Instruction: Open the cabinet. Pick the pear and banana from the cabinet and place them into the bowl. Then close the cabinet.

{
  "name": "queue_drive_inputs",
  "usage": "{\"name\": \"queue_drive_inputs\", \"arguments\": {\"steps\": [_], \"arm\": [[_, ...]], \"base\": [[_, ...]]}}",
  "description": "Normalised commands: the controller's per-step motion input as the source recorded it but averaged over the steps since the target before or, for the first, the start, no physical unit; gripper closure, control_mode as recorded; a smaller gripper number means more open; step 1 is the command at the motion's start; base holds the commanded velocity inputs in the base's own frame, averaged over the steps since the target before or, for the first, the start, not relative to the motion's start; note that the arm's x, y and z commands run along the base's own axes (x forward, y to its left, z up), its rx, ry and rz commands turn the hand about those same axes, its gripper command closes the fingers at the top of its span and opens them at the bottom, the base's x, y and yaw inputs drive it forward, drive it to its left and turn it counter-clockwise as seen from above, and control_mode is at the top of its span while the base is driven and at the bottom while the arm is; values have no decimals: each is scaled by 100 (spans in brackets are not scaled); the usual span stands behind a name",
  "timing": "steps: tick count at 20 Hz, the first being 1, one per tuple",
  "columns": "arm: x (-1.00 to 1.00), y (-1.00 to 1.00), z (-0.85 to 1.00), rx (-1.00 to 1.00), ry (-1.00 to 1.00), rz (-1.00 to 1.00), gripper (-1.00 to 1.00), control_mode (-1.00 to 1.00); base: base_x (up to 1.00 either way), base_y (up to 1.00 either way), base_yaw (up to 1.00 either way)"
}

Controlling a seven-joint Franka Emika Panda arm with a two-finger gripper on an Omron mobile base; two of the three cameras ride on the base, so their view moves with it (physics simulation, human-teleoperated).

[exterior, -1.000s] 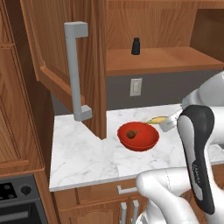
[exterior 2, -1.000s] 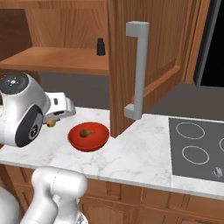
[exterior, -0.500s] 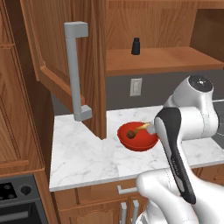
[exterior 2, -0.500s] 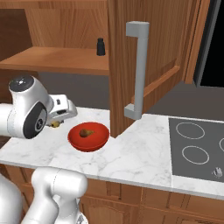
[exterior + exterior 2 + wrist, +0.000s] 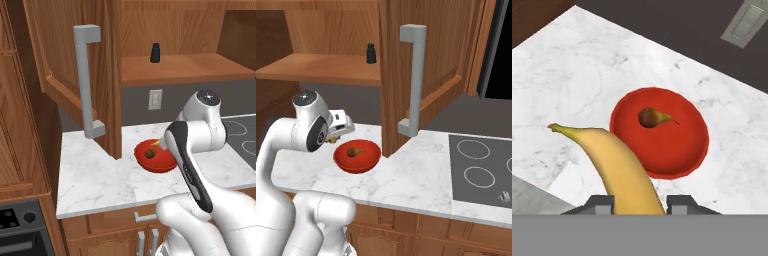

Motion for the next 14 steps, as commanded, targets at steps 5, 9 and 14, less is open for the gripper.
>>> {"name": "queue_drive_inputs", "arguments": {"steps": [5, 9, 14], "arm": [[44, -7, -67, 0, 0, 0, 100, -100], [35, -6, -52, 0, 0, 0, 100, -100], [57, -10, -34, 0, 0, 0, 100, -100]], "base": [[0, 0, 0], [0, 0, 0], [0, 0, 0]]}}
